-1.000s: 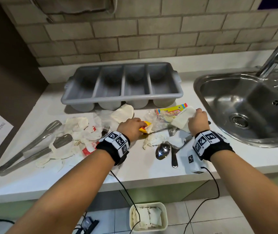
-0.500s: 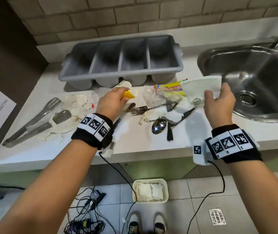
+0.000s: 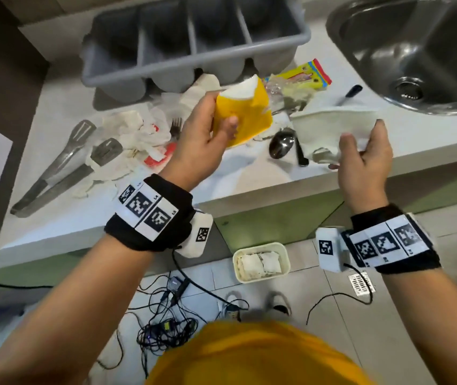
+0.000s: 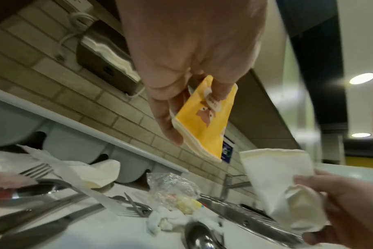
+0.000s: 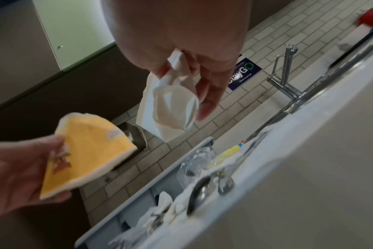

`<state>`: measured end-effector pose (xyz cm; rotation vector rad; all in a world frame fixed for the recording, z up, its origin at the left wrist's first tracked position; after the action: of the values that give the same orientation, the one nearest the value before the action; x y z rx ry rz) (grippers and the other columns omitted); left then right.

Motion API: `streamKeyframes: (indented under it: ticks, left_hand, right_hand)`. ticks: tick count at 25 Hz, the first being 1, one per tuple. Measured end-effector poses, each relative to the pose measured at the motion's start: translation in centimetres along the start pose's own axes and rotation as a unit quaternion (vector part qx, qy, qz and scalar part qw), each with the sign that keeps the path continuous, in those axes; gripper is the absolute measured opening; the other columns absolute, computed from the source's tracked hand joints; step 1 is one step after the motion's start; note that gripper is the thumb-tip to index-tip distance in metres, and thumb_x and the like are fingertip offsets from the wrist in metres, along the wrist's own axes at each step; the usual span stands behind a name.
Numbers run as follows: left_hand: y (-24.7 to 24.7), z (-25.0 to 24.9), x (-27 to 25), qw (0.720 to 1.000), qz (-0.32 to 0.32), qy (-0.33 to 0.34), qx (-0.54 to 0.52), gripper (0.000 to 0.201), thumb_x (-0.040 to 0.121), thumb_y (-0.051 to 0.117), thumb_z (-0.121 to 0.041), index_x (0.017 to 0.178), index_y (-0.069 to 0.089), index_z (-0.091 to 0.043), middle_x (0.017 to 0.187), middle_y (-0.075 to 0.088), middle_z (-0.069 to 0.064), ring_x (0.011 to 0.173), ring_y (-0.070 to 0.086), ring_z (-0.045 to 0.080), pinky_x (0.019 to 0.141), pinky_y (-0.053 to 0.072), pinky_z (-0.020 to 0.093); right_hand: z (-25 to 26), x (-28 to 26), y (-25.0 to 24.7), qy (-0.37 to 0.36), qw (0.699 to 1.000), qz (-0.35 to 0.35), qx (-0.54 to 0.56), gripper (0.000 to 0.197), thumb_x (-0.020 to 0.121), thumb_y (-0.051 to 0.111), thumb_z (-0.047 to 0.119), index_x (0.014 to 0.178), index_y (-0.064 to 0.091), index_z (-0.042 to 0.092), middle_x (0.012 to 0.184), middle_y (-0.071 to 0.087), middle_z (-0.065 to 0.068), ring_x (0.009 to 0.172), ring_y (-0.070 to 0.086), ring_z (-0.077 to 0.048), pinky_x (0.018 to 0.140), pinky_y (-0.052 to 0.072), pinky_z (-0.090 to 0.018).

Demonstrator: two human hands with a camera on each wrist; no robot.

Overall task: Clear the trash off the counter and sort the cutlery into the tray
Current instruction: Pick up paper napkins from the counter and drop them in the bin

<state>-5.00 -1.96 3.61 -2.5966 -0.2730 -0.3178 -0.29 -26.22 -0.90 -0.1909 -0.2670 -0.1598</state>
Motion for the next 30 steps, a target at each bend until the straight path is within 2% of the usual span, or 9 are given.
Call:
streamKeyframes:
  ticks: [2, 7, 9, 11, 13, 15, 19, 22, 30]
  left_hand:
    - [-0.2, 0.4, -1.7, 0.999, 0.024, 0.028, 0.004, 0.054, 0.086, 0.044, -0.037, 0.128, 0.042, -0.003, 0.106, 0.054, 0.004, 0.094, 0.054, 0.016, 0.083, 0.049, 0.036]
    - [2.1, 4.2, -7.3, 0.988, 0.147, 0.05, 0.019, 0.047, 0.088, 0.045, -0.028, 0.124, 0.046, 0.002, 0.105, 0.049, -0.005, 0.094, 0.049, -0.003, 0.08, 0.045, 0.018]
    - [3.7, 6.8, -9.6, 0.98, 0.195, 0.04, 0.028, 0.044, 0.089, 0.044, -0.026, 0.124, 0.047, 0.002, 0.107, 0.046, -0.004, 0.092, 0.044, -0.012, 0.08, 0.038, 0.005]
    - [6.0, 9.9, -11.8, 0.968, 0.245, 0.017, 0.049, 0.044, 0.09, 0.044, -0.025, 0.123, 0.048, 0.004, 0.11, 0.048, 0.001, 0.092, 0.045, -0.005, 0.083, 0.034, 0.0]
    - [9.0, 13.6, -13.8, 0.954, 0.29, -0.024, 0.071, 0.043, 0.091, 0.046, -0.023, 0.123, 0.05, 0.005, 0.113, 0.055, 0.012, 0.101, 0.049, 0.01, 0.082, 0.034, 0.008]
    - [12.3, 17.6, -15.3, 0.934, 0.327, -0.088, 0.115, 0.04, 0.093, 0.048, -0.019, 0.127, 0.048, 0.003, 0.121, 0.055, 0.02, 0.107, 0.052, 0.021, 0.082, 0.034, 0.016]
    - [18.1, 25.3, -17.0, 0.879, 0.377, -0.222, 0.188, 0.044, 0.095, 0.046, -0.012, 0.138, 0.037, -0.004, 0.137, 0.044, 0.019, 0.12, 0.05, 0.033, 0.095, 0.039, 0.031]
    - [22.0, 30.3, -17.3, 0.854, 0.384, -0.282, 0.209, 0.043, 0.096, 0.042, -0.01, 0.138, 0.035, -0.005, 0.137, 0.044, 0.021, 0.119, 0.049, 0.036, 0.096, 0.041, 0.035]
    - [28.6, 41.1, -18.2, 0.797, 0.405, -0.356, 0.273, 0.044, 0.094, 0.043, -0.01, 0.137, 0.036, -0.005, 0.138, 0.045, 0.024, 0.125, 0.045, 0.038, 0.103, 0.039, 0.039]
  right_hand:
    - [-0.9, -2.1, 0.5, 0.0, 1.0, 0.004, 0.008, 0.009, 0.085, 0.048, 0.022, 0.082, 0.043, 0.029, 0.07, 0.044, 0.009, 0.062, 0.046, -0.013, 0.057, 0.044, -0.041]
    - [-5.3, -8.0, 0.4, 0.036, 0.999, -0.004, 0.027, 0.023, 0.083, 0.052, 0.017, 0.082, 0.06, 0.039, 0.074, 0.064, 0.026, 0.071, 0.054, 0.007, 0.066, 0.046, -0.02]
    - [-8.3, -10.3, 0.5, 0.081, 0.996, 0.016, 0.02, 0.018, 0.083, 0.051, 0.018, 0.084, 0.064, 0.03, 0.076, 0.065, 0.027, 0.073, 0.057, 0.009, 0.068, 0.048, -0.012]
    - [-12.4, -12.2, 0.6, 0.124, 0.991, 0.031, -0.035, 0.021, 0.082, 0.049, 0.02, 0.091, 0.062, 0.005, 0.075, 0.064, 0.018, 0.068, 0.056, 0.006, 0.065, 0.05, -0.02]
    - [-16.7, -13.9, 0.7, 0.148, 0.978, 0.07, -0.126, 0.027, 0.084, 0.049, 0.016, 0.094, 0.061, -0.006, 0.08, 0.062, -0.008, 0.068, 0.052, -0.007, 0.066, 0.05, -0.031]
    - [-21.4, -15.0, 0.8, 0.21, 0.956, 0.097, -0.18, 0.022, 0.085, 0.051, 0.007, 0.098, 0.064, -0.005, 0.089, 0.065, -0.022, 0.073, 0.054, -0.019, 0.067, 0.051, -0.028]
    - [-29.5, -16.3, 1.3, 0.334, 0.914, 0.091, -0.212, 0.027, 0.087, 0.049, 0.007, 0.105, 0.067, 0.0, 0.095, 0.071, -0.023, 0.073, 0.06, -0.026, 0.077, 0.056, -0.043]
    - [-34.8, -17.0, 1.9, 0.373, 0.893, 0.088, -0.235, 0.028, 0.087, 0.048, 0.004, 0.104, 0.069, -0.002, 0.098, 0.071, -0.025, 0.088, 0.064, -0.035, 0.079, 0.05, -0.033]
    - [-46.6, -20.1, 5.7, 0.462, 0.83, 0.162, -0.265, 0.034, 0.088, 0.044, 0.007, 0.114, 0.065, -0.002, 0.117, 0.064, -0.027, 0.111, 0.058, -0.038, 0.095, 0.046, -0.038]
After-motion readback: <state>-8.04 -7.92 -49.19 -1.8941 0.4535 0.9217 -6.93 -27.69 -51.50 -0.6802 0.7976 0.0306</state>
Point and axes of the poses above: each hand's wrist, its own x-axis towards the middle knuckle, its own y-axis out of the palm, z = x × y, the point moved 6 cm from there along x, towards the middle knuckle
